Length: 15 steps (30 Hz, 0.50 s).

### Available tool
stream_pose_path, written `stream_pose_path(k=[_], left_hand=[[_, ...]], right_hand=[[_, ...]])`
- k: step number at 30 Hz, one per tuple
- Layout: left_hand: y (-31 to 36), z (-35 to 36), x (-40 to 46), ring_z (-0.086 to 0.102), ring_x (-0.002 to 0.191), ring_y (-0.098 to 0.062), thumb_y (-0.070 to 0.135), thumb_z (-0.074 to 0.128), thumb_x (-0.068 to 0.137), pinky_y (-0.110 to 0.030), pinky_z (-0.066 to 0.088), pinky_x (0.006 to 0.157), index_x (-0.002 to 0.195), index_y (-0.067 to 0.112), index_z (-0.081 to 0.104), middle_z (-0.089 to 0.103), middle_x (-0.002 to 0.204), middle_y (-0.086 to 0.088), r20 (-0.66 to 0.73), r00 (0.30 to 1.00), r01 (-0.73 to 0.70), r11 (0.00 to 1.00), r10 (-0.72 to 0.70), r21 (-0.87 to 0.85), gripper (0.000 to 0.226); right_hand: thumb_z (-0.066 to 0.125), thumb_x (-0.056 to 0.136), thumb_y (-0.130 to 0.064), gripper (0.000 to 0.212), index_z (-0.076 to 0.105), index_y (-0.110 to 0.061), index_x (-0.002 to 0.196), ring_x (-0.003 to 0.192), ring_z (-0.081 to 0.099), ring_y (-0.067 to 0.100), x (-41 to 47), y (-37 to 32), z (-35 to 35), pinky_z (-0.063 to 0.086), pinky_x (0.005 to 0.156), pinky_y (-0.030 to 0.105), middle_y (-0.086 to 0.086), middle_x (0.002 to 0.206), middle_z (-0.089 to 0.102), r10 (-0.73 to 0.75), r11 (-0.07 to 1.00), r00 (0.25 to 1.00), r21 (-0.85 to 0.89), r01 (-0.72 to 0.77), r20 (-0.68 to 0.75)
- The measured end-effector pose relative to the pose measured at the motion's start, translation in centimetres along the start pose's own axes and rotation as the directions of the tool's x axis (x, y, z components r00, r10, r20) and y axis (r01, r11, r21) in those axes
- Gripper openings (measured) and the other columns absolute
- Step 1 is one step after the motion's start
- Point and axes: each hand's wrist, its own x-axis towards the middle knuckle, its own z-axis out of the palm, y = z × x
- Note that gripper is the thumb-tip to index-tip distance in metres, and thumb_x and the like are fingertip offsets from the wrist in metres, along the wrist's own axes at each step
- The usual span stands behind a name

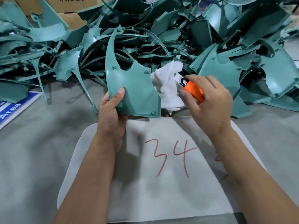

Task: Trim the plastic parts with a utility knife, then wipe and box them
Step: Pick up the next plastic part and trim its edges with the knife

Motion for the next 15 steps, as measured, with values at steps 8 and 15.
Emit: stream_pose_path(k=[8, 15], left_hand=[[0.2, -0.1, 0.1, 0.059, 0.128, -0.043, 0.017, 0.067, 0.09, -0.064, 0.05, 0.101, 0.138, 0.004, 0.06, 0.065, 0.136, -0.019, -0.046, 0.999, 0.013, 1.0, -0.013, -0.021, 0.05], [0.3, 0.0, -0.1, 0.068, 0.116, -0.041, 0.018, 0.066, 0.095, -0.069, 0.056, 0.083, 0.123, 0.013, 0.072, 0.071, 0.126, -0.016, -0.048, 0.999, -0.02, 1.0, 0.021, 0.019, 0.029]], right_hand=[[0.077, 0.088, -0.033, 0.036, 0.071, -0.032, 0.123, 0.094, 0.065, 0.037, -0.4, 0.5, 0.6, 0.052, 0.076, 0.042, 0.003, 0.106, 0.072, 0.222, 0.968, 0.968, -0.149, -0.204, 0.118], [0.063, 0.105, -0.031, 0.037, 0.065, -0.004, 0.13, 0.088, 0.06, 0.009, -0.5, 0.1, 0.8, 0.047, 0.081, 0.024, 0.007, 0.109, 0.073, -0.011, 0.993, 0.999, 0.113, 0.015, -0.032]])
